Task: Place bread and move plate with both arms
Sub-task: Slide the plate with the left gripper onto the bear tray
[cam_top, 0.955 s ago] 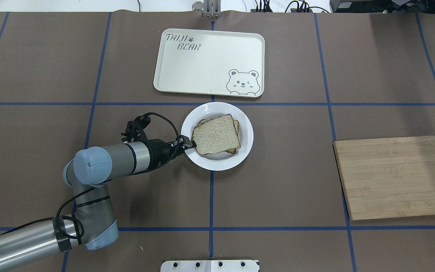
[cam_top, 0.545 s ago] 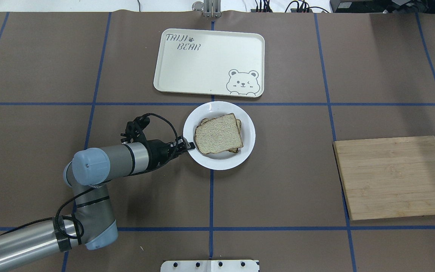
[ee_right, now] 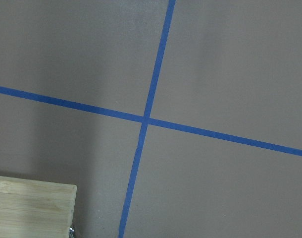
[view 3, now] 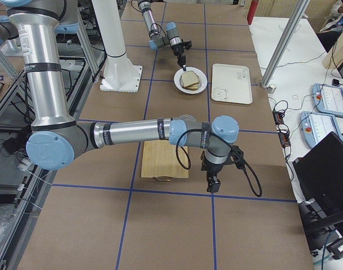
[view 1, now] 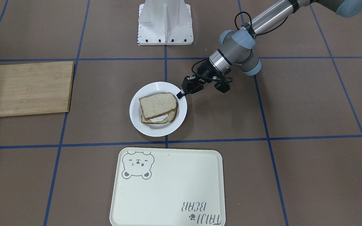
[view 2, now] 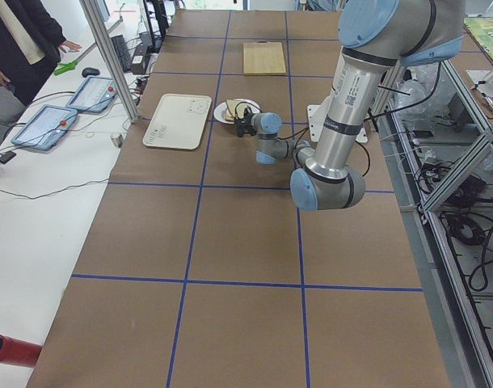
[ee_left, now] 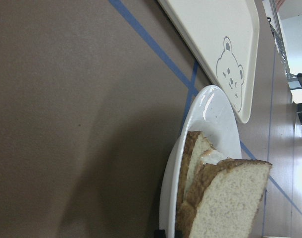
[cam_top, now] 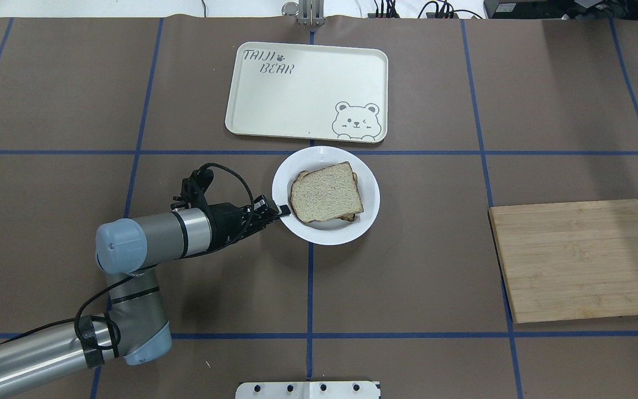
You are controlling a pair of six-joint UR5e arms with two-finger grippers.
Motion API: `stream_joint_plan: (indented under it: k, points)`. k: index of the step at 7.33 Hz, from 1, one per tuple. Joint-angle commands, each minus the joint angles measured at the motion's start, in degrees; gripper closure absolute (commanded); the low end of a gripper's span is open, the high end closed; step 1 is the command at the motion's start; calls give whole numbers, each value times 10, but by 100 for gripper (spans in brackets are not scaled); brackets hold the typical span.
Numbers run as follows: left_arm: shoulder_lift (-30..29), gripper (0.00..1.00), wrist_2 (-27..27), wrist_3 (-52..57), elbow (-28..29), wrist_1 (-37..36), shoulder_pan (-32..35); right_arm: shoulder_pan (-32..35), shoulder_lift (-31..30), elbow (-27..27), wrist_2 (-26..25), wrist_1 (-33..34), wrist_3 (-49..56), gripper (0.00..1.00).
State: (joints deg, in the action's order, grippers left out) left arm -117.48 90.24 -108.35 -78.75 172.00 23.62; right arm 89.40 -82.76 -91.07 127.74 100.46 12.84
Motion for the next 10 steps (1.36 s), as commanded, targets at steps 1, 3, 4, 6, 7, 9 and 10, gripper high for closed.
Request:
stream_joint_plan:
  k: [1,3,4,6,7,9,10]
  points:
    - [-1,100,-15,-47,-13,38,11,0,0,0,0,0,1,0]
    - [-16,100,-72,-63,-12,26,33,0,-2,0,0,0,2,0]
    - [-17,100,-74,-100,1,0,62,0,-2,0,0,0,1,0]
    - [-88,100,-74,-130,86,-46,103,0,-2,0,0,0,1,0]
    - [-126,100,-88,-157,131,-81,120,0,-1,0,0,0,-1,0]
    - [-203,100,-110,-159,248,-113,134,0,-1,1,-1,0,-2,0]
    - [-217,100,-111,-153,274,-115,135,0,-1,1,-1,0,-4,0]
